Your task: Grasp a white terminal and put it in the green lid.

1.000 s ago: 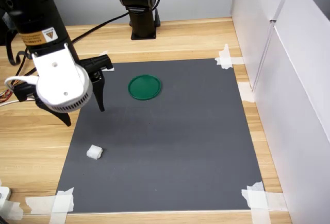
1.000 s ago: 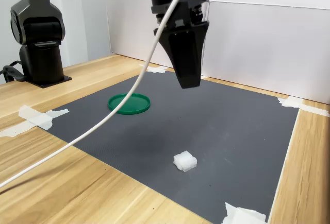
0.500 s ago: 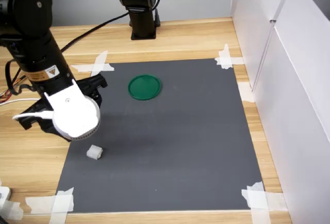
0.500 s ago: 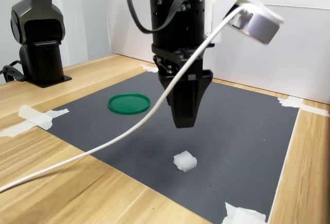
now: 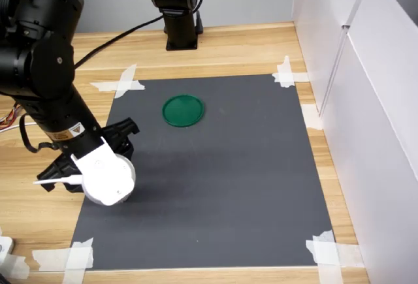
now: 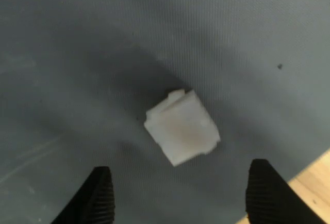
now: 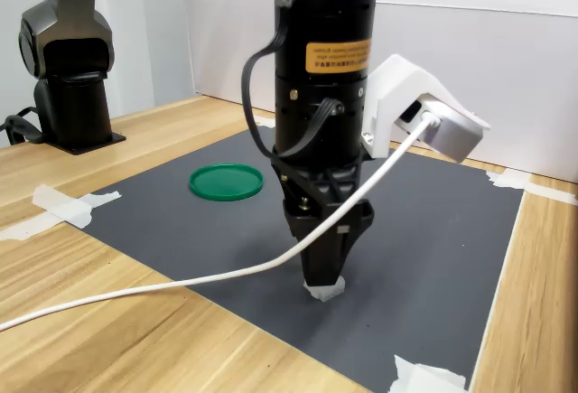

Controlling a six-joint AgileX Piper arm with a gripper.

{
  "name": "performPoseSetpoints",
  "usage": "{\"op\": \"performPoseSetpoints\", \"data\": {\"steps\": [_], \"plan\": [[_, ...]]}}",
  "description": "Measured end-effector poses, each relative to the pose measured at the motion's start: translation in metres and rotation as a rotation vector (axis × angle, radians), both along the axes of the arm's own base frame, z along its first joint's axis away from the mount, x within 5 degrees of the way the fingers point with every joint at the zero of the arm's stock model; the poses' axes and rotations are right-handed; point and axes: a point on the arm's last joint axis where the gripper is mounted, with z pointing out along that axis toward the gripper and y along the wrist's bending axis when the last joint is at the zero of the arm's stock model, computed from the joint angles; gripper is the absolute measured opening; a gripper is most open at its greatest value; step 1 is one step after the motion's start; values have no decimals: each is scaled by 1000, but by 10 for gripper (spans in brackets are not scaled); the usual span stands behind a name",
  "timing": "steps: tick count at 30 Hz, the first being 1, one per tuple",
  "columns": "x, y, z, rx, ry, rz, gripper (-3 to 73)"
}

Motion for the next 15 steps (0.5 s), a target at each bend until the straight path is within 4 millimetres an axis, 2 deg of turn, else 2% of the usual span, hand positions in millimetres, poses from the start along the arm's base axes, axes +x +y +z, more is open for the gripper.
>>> {"op": "performPoseSetpoints", "data": {"steps": [9, 15], "plan": [[5, -1, -20, 5, 27, -1, 619], [7, -1, -23, 7, 14, -4, 612]]}}
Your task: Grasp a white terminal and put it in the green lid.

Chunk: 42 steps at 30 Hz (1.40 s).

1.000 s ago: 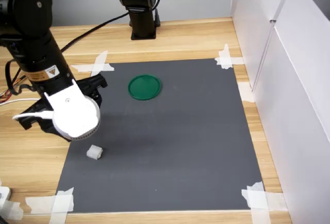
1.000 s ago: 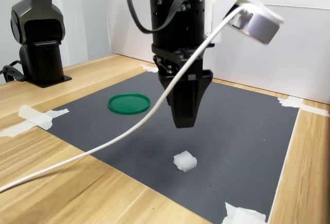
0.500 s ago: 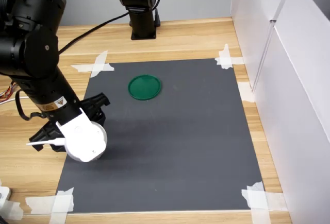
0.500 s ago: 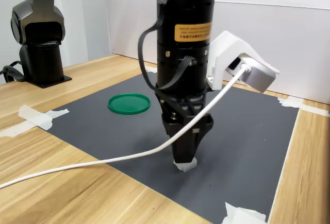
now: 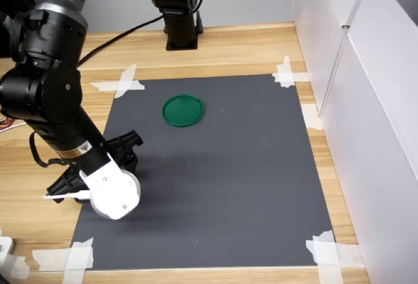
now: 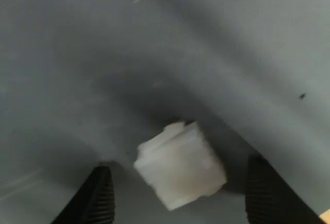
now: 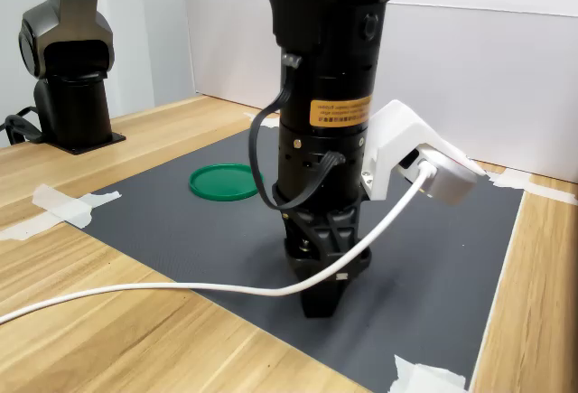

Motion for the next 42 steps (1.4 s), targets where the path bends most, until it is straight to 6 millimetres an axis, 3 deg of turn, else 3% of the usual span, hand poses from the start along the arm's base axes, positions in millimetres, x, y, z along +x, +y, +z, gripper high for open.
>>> {"op": "performPoseSetpoints", "data": {"steps": [4, 11, 16, 22, 27, 30, 36, 42], "plan": [[1, 0, -2, 1, -9, -3, 539], [2, 0, -2, 4, -7, -21, 277], [-1, 3, 6, 34, -8, -36, 277], [-13, 8, 48, 52, -78, -45, 277], [-39, 13, 75, 47, -126, -52, 277], [-61, 17, 80, 42, -138, -37, 277], [-105, 26, 77, 45, -130, 27, 277], [-150, 37, 58, 49, -55, 97, 277]]}}
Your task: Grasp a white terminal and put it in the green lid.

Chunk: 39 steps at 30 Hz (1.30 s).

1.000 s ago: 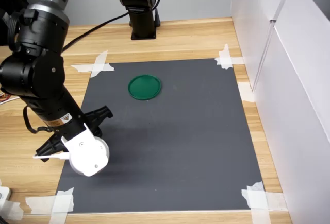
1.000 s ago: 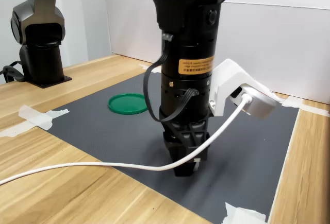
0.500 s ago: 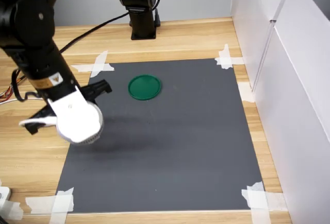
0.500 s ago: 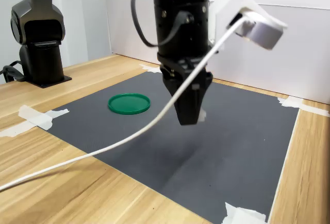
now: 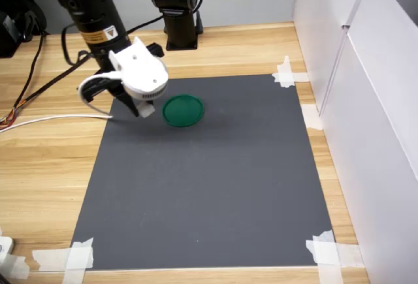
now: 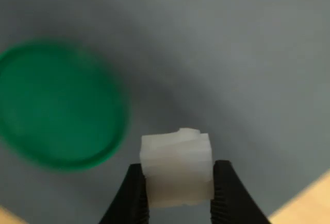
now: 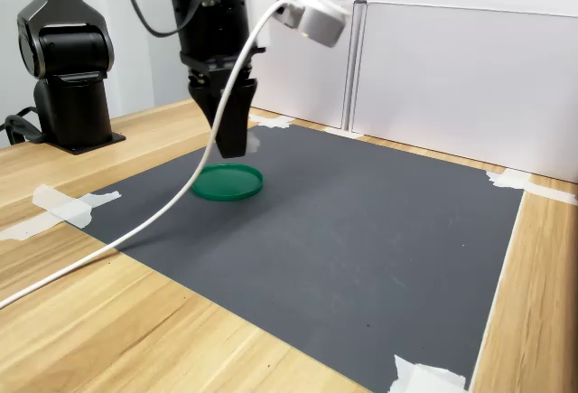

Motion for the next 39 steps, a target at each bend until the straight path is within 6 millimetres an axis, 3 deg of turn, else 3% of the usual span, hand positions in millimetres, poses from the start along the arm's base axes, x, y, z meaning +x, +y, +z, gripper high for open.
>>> {"op": "performPoseSetpoints", "data": {"steps": [5, 10, 17, 31, 34, 39], "plan": [[-26, 20, -15, -40, 43, 101, 277], [-38, 38, -18, -48, 38, 141, 277], [-41, 49, -23, -65, 22, 175, 277], [-40, 48, -40, -85, 22, 170, 279], [-40, 48, -40, -83, 24, 159, 329], [-39, 48, -40, -80, 14, 137, 545]]}}
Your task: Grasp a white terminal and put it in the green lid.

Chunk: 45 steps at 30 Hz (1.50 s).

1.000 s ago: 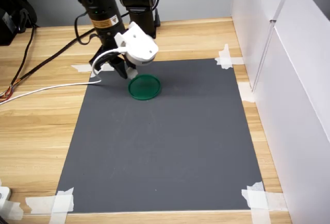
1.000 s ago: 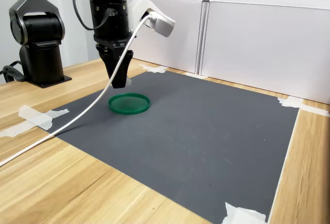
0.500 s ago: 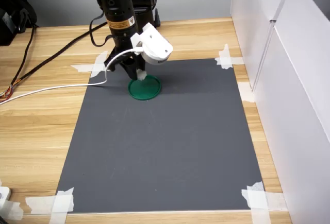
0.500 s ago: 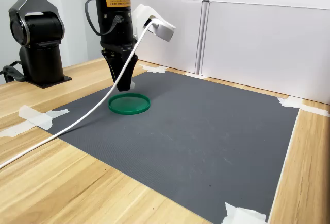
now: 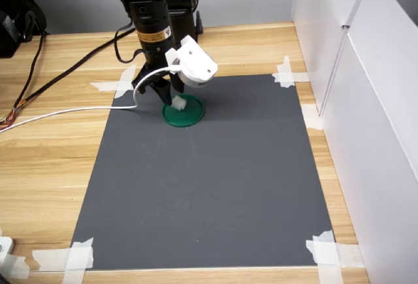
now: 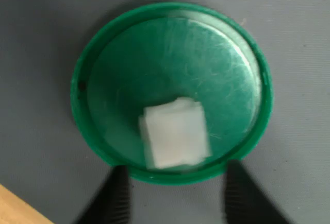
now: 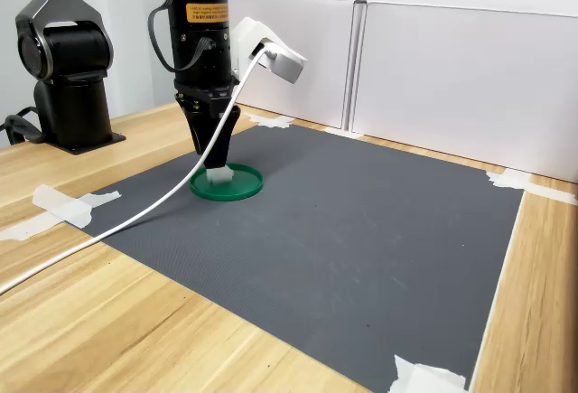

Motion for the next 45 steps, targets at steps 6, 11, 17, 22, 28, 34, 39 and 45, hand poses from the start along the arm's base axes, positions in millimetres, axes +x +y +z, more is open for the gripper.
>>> {"op": "performPoseSetpoints", "data": {"steps": [6, 11, 17, 22, 28, 34, 39, 45], "plan": [[-1, 0, 7, 7, -43, -10, 668], [-6, 1, 38, 33, -242, -37, 607], [-25, 5, 85, 130, -516, -129, 329], [-52, 9, 117, 270, -647, -224, 47], [-89, 10, 136, 515, -816, -475, -18], [-127, 5, 105, 645, -900, -652, -20], [-155, 3, 71, 638, -914, -652, -20], [-173, 3, 42, 652, -931, -652, -20]]}}
